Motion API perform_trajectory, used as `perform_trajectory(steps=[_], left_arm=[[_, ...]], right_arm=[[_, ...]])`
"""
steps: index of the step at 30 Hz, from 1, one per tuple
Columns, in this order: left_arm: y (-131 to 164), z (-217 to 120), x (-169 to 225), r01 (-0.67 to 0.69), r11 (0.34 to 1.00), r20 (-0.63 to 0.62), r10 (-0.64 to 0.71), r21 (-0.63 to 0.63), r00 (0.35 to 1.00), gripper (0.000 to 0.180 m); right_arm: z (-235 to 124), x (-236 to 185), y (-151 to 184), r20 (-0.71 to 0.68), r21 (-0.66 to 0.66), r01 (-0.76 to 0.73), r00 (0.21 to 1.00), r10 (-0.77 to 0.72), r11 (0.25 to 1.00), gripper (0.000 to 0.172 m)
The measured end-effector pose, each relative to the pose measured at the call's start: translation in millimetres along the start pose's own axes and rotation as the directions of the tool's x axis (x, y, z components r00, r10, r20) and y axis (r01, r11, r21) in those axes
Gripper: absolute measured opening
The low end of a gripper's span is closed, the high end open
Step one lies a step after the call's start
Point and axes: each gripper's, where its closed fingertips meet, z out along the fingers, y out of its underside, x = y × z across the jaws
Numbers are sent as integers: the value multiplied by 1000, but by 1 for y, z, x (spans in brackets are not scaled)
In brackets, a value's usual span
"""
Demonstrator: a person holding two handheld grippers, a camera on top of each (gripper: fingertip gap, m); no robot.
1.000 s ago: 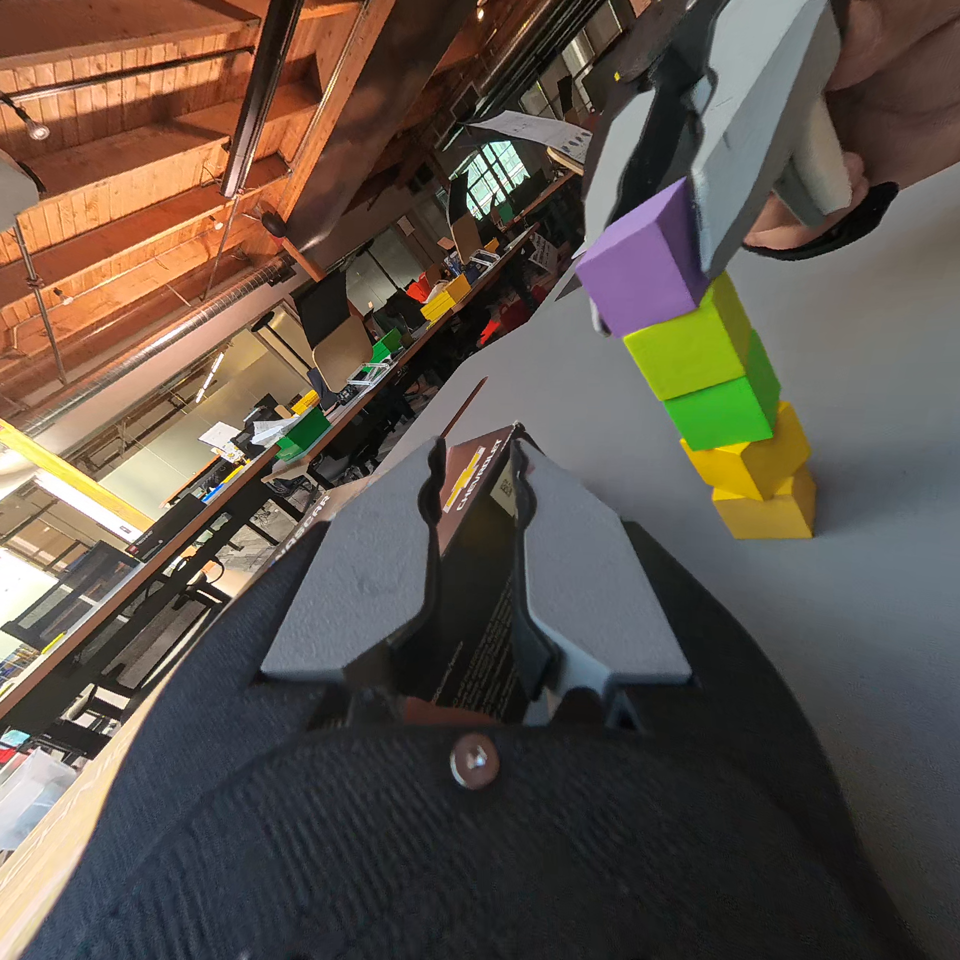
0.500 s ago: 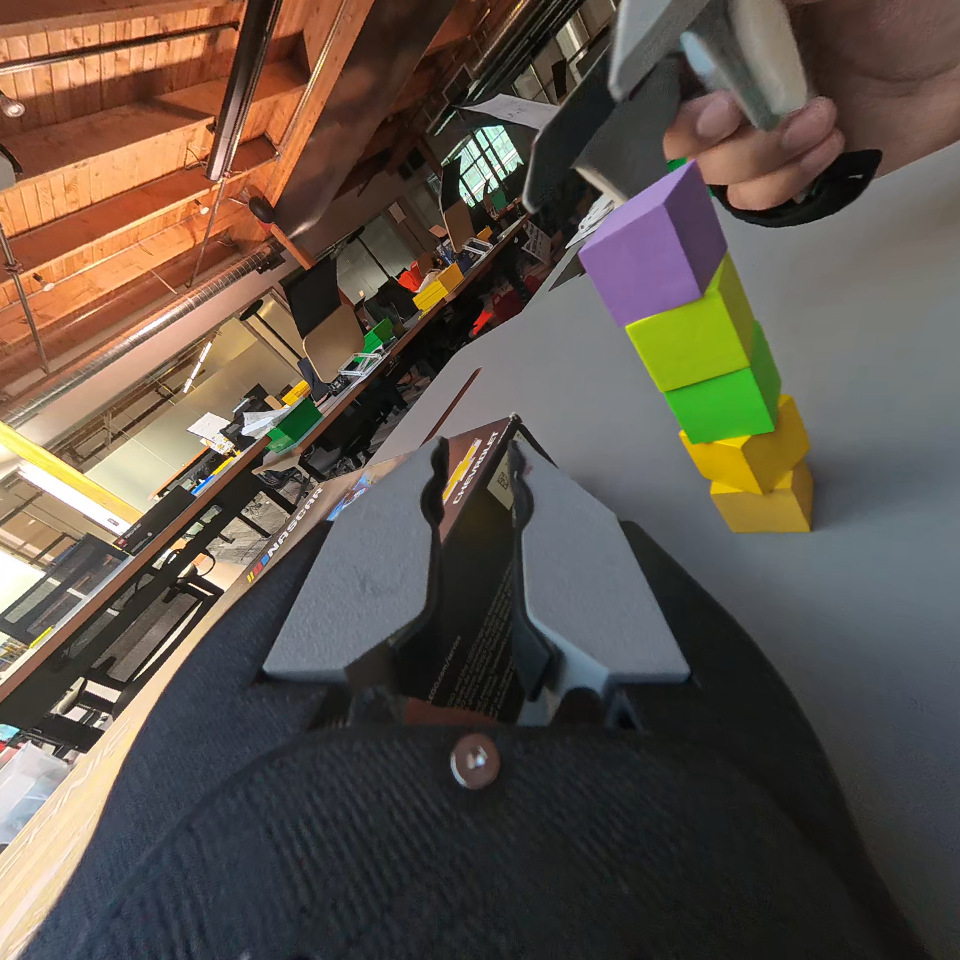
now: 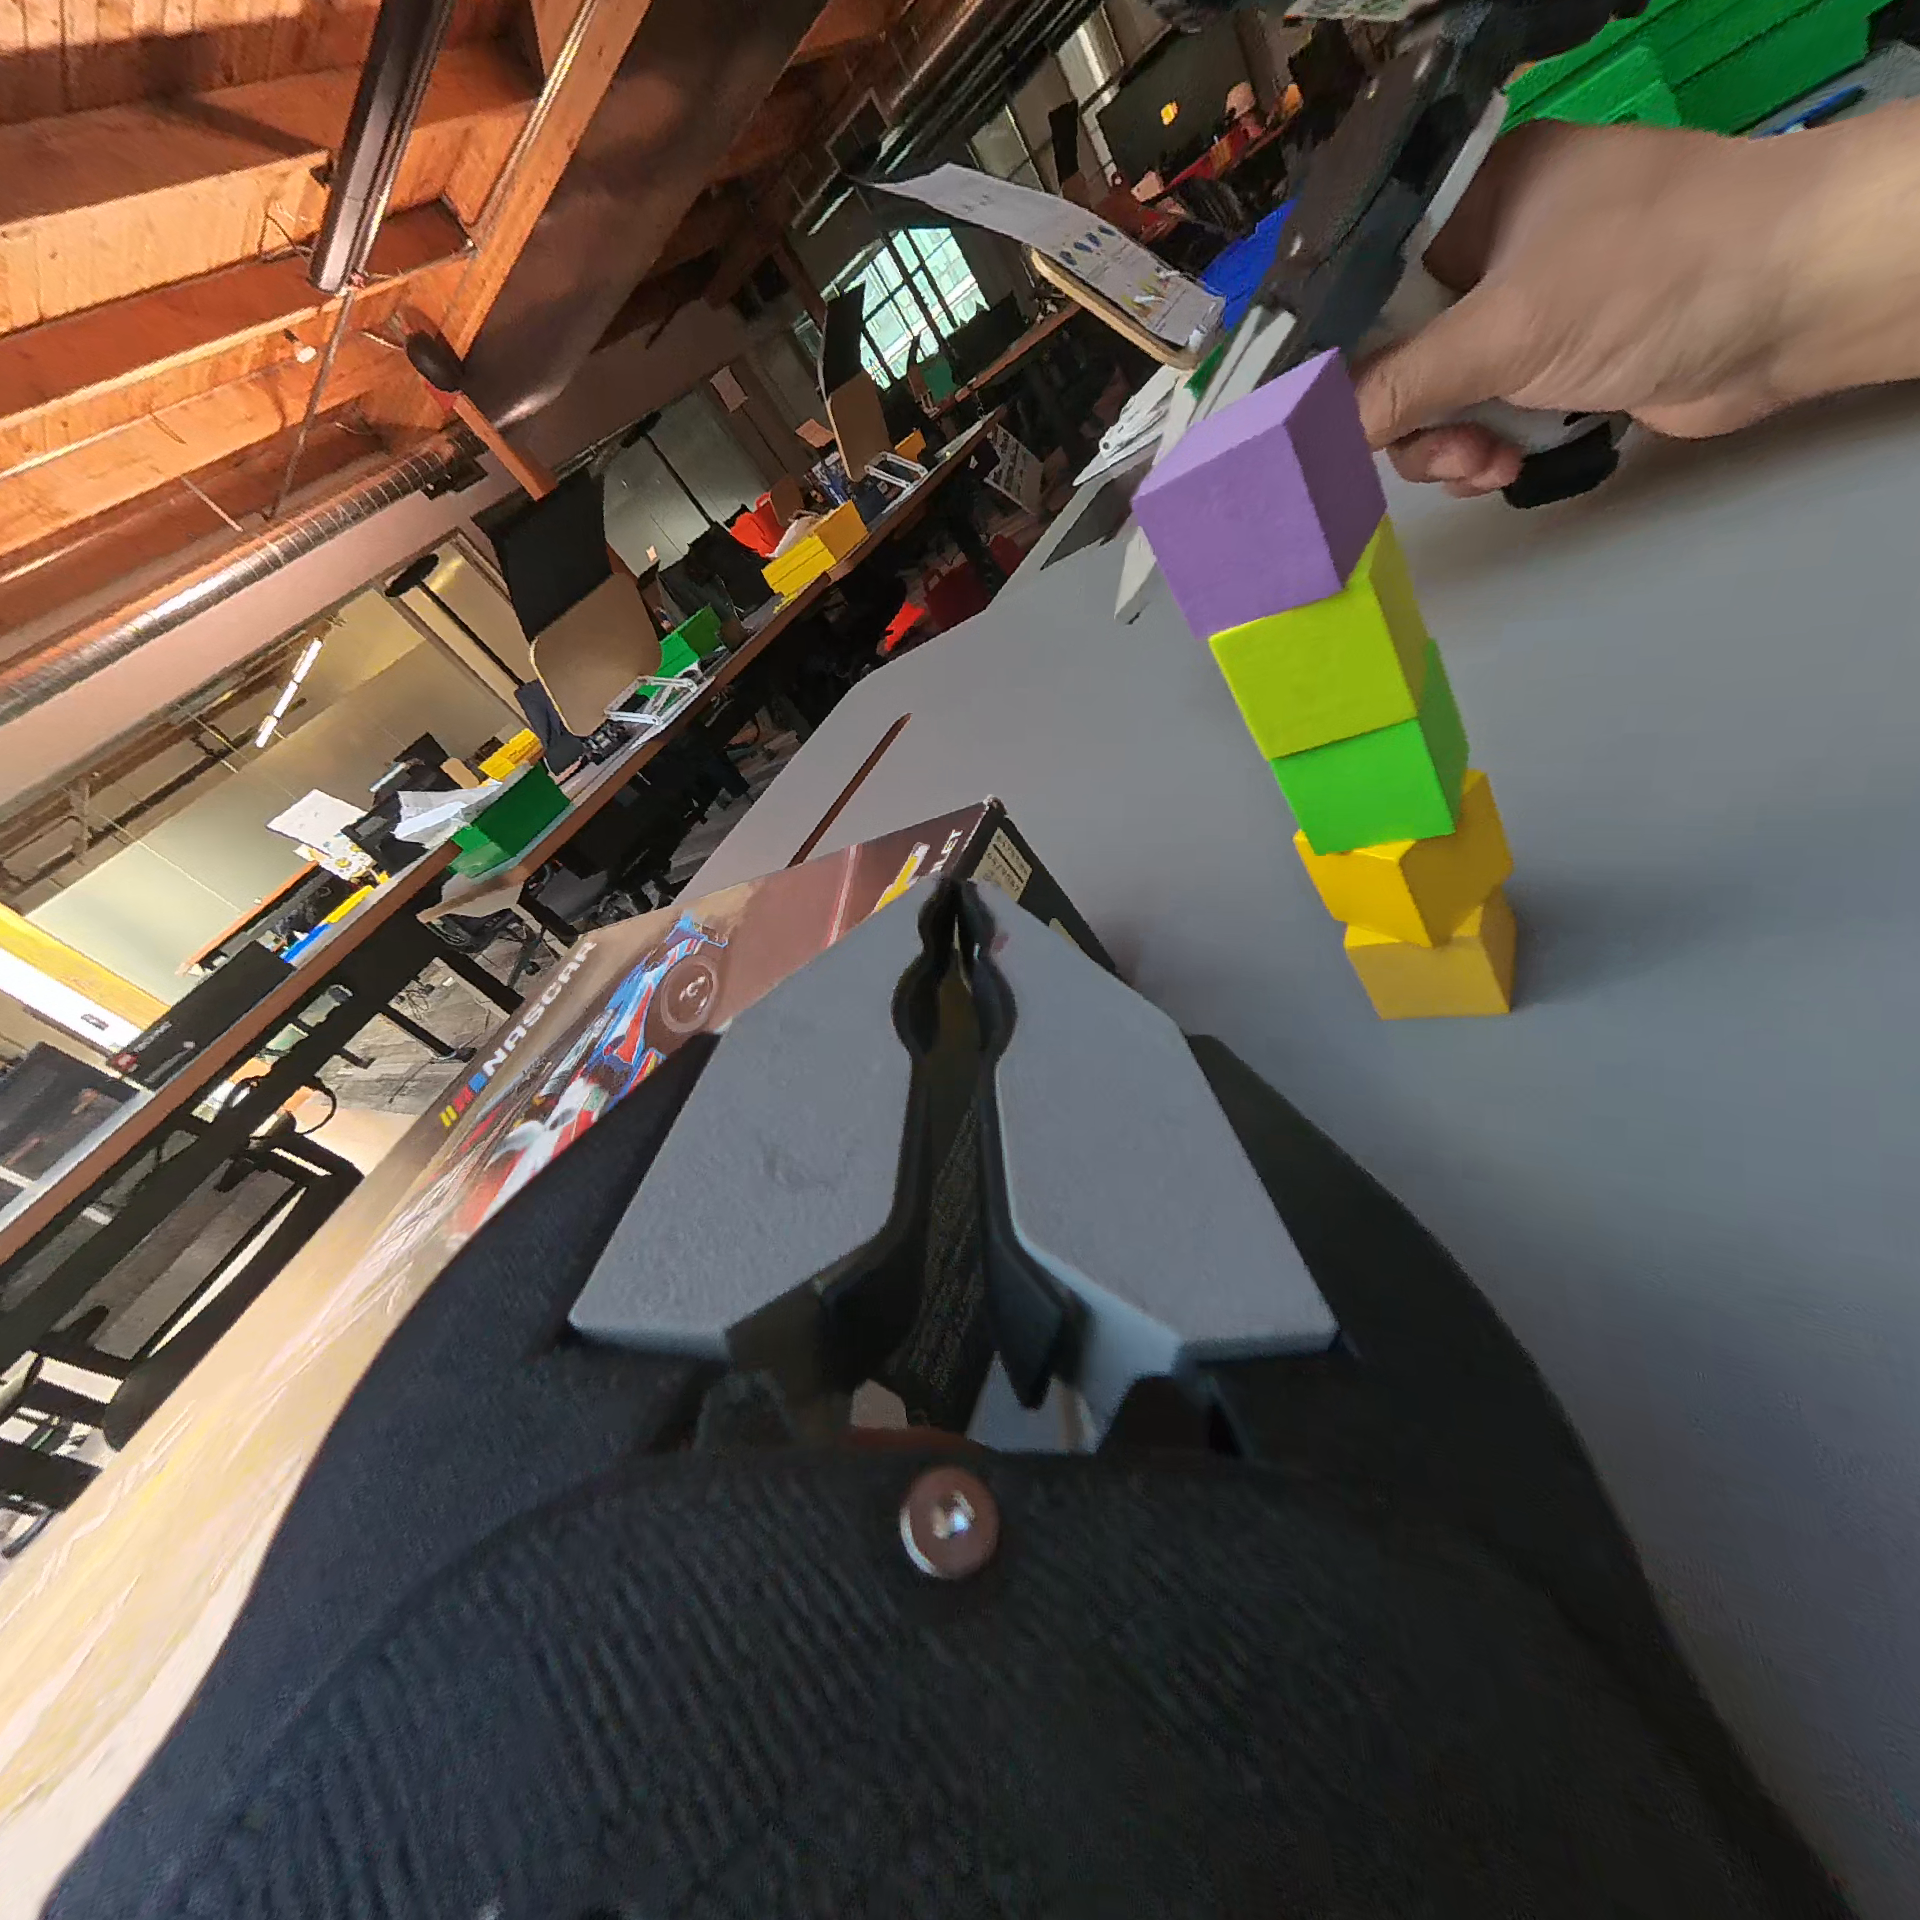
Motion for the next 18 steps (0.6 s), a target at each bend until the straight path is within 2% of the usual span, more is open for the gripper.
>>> perform_trajectory(steps=[5,11,18], left_arm=[[4,-6,-1,35,998,8,-34,-43,999,0],[13,-7,0,93,991,-36,-97,-98,995,0],[22,-6,-3,180,971,-59,-191,-158,980,0]], right_arm=[[-5,-24,8,83,-15,18,996,-17,1000,0],[-8,-39,28,32,-94,135,991,-133,986,0],[-11,-46,34,24,-115,139,990,-137,984,0]])
